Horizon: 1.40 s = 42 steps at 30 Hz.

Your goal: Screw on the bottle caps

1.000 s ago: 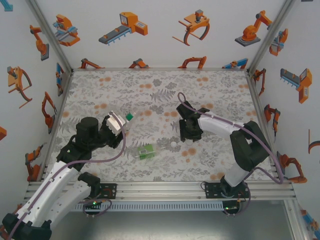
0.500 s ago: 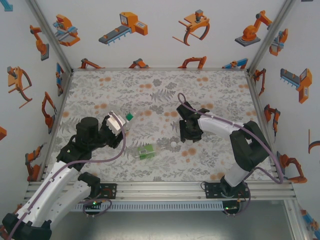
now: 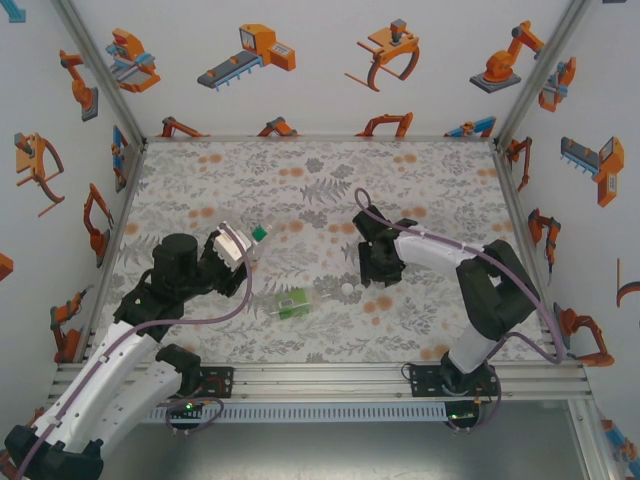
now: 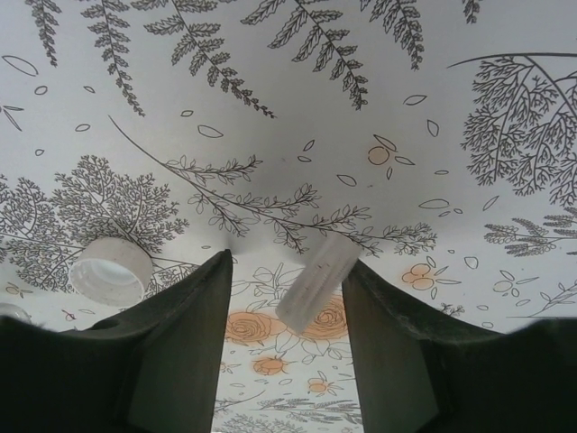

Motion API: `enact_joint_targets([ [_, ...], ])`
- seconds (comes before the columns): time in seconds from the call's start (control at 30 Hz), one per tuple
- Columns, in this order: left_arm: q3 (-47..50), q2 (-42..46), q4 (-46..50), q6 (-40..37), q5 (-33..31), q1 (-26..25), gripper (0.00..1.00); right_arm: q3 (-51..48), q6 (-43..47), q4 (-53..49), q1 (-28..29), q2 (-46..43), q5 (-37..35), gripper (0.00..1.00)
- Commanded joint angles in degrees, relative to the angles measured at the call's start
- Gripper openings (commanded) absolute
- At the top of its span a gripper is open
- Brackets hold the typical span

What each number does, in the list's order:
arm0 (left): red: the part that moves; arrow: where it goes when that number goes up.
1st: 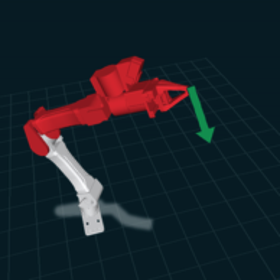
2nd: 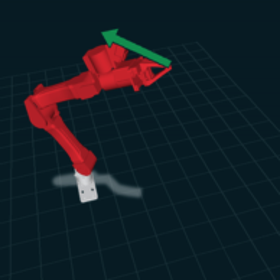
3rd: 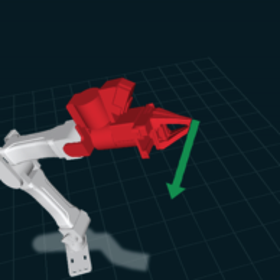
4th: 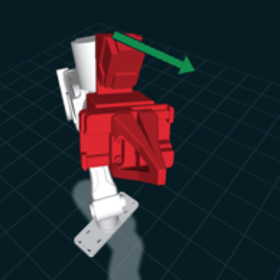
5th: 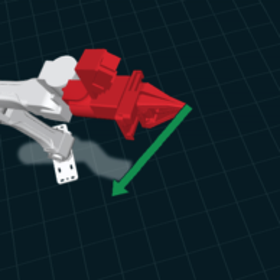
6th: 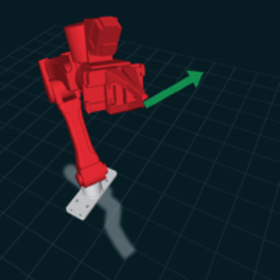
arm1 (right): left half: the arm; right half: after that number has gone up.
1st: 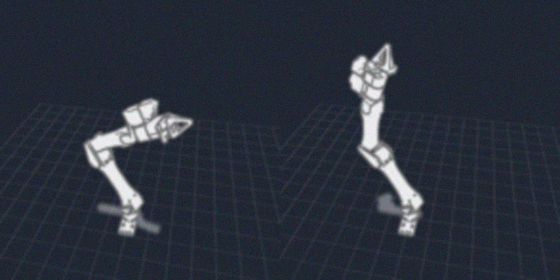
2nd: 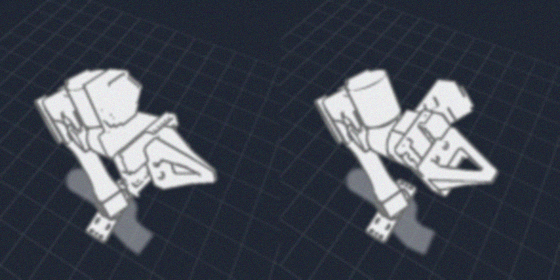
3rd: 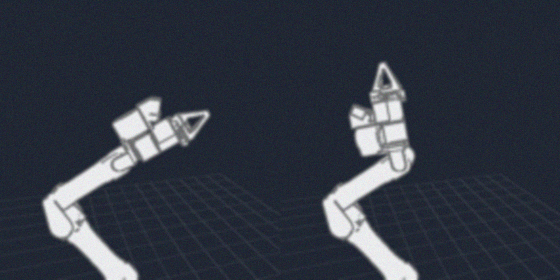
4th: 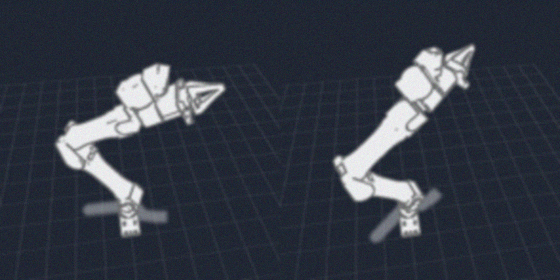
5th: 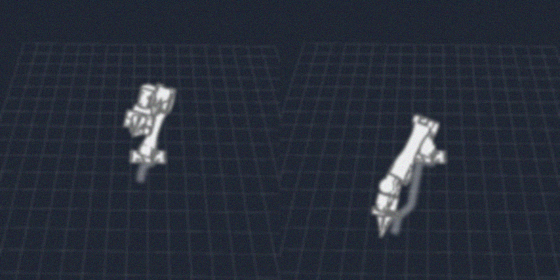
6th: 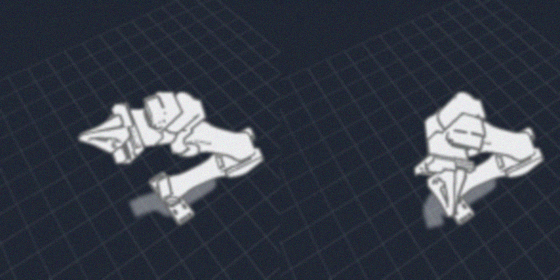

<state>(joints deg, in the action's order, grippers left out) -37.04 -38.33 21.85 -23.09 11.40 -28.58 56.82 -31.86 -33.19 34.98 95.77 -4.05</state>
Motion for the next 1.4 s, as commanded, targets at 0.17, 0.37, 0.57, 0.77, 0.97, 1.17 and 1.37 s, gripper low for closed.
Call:
enact_joint_targets([
  [0.17,-0.4,-0.4,-1.4,1.0,0.3,-0.3,0.02,-2.7,-1.9,2.9,-0.3,0.4,1.7,0.26],
  [0.37,-0.4,-0.9,-1.2,1.3,0.5,-0.4,0.02,-2.6,-2.1,4.9,-1.0,-0.5,4.1,0.20],
  [0.57,-0.4,-0.2,-0.3,1.7,-0.1,-0.3,0.02,-6.7,-4.2,15.7,-5.8,-2.7,16.2,0.21],
  [0.77,-1.4,1.5,1.4,4.4,1.3,0.2,0.02,-13.7,-5.3,22.1,-11.0,-5.2,23.1,0.25],
  [0.97,-2.9,1.8,3.2,7.4,3.2,0.5,0.02,-21.0,-4.8,23.8,-17.0,-9.3,25.1,0.41],
  [1.17,-2.5,1.9,4.3,8.0,3.3,0.6,0.03,-19.3,-0.8,16.6,-17.6,-13.1,20.7,0.46],
  [1.37,-0.8,1.8,4.5,6.6,3.0,0.7,0.03,-16.3,2.1,11.2,-17.1,-18.2,16.4,0.46],
])
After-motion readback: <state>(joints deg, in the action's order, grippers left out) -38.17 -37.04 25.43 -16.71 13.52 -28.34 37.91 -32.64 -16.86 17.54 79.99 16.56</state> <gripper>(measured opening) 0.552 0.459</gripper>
